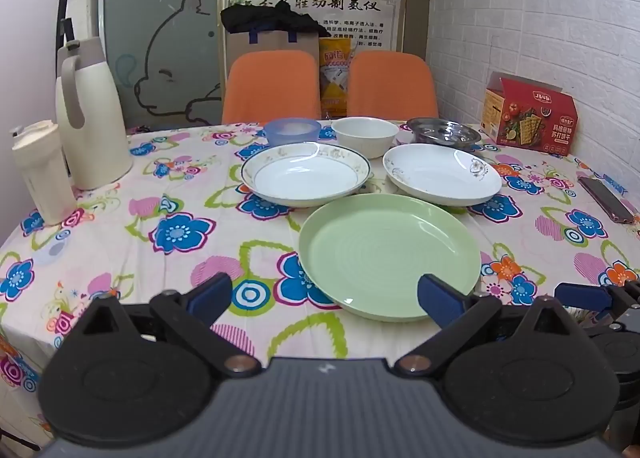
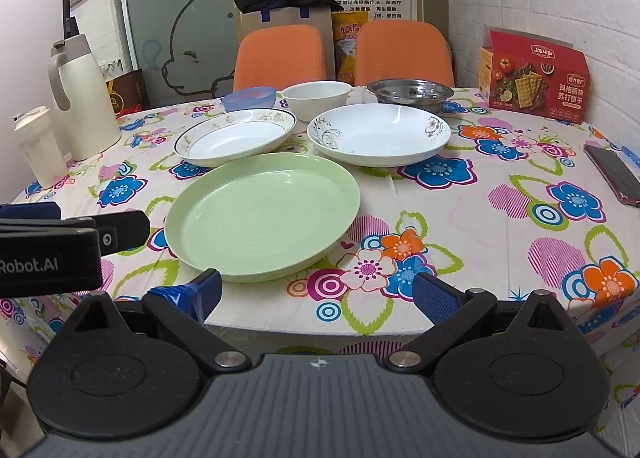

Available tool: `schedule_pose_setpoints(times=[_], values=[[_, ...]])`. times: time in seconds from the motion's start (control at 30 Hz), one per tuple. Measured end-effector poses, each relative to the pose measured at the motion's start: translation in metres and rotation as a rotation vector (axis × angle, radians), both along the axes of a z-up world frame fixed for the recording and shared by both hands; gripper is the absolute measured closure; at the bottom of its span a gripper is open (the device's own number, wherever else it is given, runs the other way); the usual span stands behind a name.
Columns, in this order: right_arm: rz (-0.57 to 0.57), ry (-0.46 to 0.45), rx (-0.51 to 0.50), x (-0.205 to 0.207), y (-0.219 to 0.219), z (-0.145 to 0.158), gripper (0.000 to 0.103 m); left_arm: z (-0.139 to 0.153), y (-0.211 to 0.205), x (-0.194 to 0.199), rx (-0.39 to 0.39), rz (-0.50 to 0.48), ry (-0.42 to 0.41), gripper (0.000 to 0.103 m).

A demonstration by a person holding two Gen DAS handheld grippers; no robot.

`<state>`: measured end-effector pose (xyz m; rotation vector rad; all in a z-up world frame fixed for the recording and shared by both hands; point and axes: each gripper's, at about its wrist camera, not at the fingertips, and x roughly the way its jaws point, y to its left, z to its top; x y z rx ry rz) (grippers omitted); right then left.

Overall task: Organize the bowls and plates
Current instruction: 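Move both tools toward the pale green plate rim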

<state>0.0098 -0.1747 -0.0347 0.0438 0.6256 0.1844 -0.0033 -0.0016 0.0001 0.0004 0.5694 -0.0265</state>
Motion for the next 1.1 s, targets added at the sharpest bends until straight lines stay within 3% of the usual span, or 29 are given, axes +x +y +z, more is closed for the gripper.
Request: schedule_pose_setpoints(times=[0.33, 0.77, 1.1], values=[[0.002, -0.007, 0.008, -0.001, 0.0, 0.003, 0.014, 0.002, 0.002, 0.001, 0.002, 0.004, 0.001, 0.005], [0.006, -0.09, 0.048, -0.004, 0.002, 0.008, 0.013, 0.003, 0.006, 0.003, 0.001, 0.016, -0.007, 0.005], [-0.038, -0.043, 0.057, 0.014, -0.008, 0.008, 0.014, -0.004, 0.018, 0.034, -0.011, 0.043, 0.056, 0.005]])
